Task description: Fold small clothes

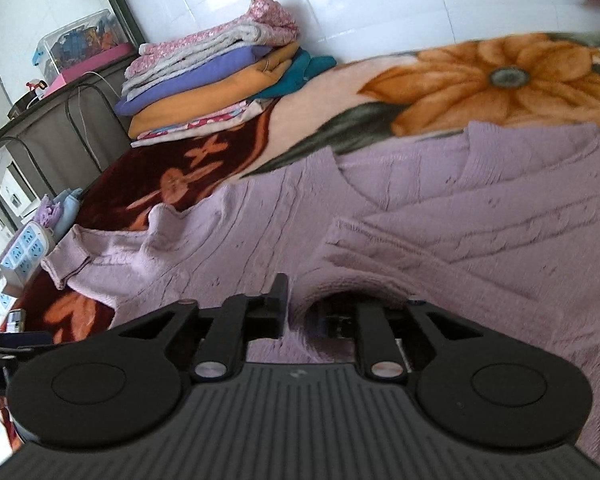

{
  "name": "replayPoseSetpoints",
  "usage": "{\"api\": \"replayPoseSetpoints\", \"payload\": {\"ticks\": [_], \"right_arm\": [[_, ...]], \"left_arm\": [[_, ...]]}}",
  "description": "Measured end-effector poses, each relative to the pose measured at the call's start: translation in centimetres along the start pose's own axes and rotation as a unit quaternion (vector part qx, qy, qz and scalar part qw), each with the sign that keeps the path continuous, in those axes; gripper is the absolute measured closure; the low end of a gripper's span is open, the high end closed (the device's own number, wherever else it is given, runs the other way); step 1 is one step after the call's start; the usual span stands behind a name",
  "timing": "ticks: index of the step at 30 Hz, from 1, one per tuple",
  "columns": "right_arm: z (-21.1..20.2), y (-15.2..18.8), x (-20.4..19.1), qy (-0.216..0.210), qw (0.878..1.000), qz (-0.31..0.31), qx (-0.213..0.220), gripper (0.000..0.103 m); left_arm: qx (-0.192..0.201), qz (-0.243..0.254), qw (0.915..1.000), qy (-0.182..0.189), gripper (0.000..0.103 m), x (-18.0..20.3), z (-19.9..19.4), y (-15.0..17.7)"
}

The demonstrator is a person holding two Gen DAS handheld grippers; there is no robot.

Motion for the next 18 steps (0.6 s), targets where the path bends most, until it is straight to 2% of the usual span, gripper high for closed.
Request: {"api": "replayPoseSetpoints", "payload": {"ticks": [1,3,6,9,18], "right_arm": [[-0.1,0.1,0.0,-0.004,1.000,0.002,-0.002,0.065],[-0.6,0.2,-0.3,-0.014,1.000,0.000,-0.001,0.047],[-1.8,0.4,-0.7,-0.023,1.000,-0.007,0.005,0.033],[-3.2,0.7,-0.8,-0.025,1.000,-0.008,0.006,0.027],[-8.9,2.2,1.0,-0.008,1.000,-0.008,0.019,0.024]], "left_arm": [[0.000,-0.001,1.0000,0.000,0.000,0.0,0.0,0.0],[0.000,-0.002,1.0000,0.000,0.000,0.0,0.0,0.0],[0.001,-0.002,1.0000,0.001,0.000,0.1,0.0,0.1],[0.002,-0.001,1.0000,0.005,0.000,0.3,-0.2,0.1],[0.005,0.005,0.9998,0.018,0.000,1.4,-0.6,0.3]]}}
Point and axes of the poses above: each gripper's, at about its wrist camera, not at the fingertips, and z roughly the way its jaws point, x to its right, y to its underside, the point moved 3 cm from there along z, roughly the way its jaws point, and after that the axes turned 15 degrees about -z, right-handed, at the moved point
